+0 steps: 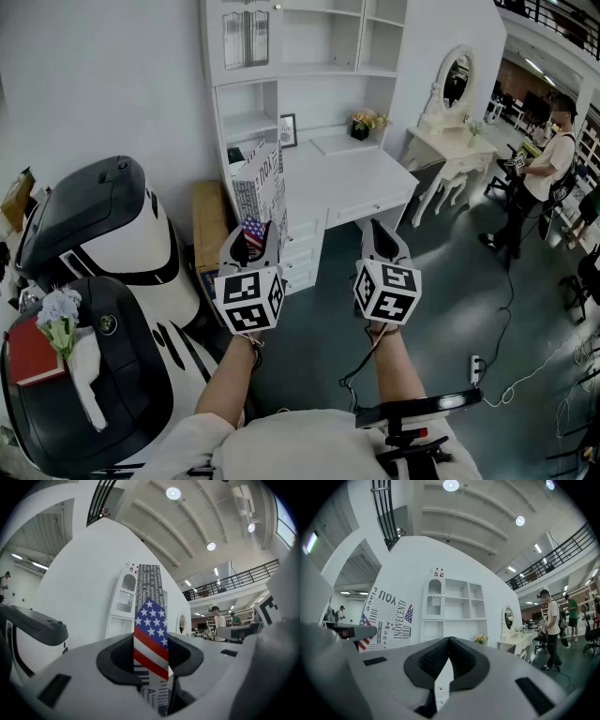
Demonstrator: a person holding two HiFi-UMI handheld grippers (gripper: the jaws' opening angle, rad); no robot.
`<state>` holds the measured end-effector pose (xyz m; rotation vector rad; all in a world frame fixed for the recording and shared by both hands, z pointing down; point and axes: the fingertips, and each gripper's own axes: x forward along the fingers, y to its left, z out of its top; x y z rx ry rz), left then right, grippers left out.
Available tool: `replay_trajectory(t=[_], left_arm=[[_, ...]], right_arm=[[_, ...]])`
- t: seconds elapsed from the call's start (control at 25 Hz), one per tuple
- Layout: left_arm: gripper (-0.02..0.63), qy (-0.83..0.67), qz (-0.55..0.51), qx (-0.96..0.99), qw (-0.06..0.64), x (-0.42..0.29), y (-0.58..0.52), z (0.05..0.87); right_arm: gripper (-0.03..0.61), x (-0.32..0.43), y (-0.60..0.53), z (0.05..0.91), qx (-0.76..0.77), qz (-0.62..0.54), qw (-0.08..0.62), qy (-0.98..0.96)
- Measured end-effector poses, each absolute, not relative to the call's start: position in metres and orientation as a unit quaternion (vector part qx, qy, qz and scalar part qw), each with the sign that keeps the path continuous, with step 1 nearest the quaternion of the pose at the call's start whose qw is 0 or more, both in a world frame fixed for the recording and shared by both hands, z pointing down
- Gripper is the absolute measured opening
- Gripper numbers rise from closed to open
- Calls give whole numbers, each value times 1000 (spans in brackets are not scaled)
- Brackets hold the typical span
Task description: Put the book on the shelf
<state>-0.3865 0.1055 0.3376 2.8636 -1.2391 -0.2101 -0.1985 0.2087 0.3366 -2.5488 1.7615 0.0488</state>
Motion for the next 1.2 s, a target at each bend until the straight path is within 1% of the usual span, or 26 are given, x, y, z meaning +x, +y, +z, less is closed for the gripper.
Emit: replay_trajectory(t=[0.28, 0.72, 1.2], left_arm=[[158, -394, -65, 917, 5, -389, 99, 339], [158, -383, -63, 922, 6, -391, 89, 345], [160, -377, -63, 924, 18, -376, 76, 359]], right_arm=[[20, -206, 200, 340, -817, 11, 24, 576], [21, -213, 196, 348, -828, 1, 49, 559], [21, -192, 185, 364, -832, -12, 50, 552]])
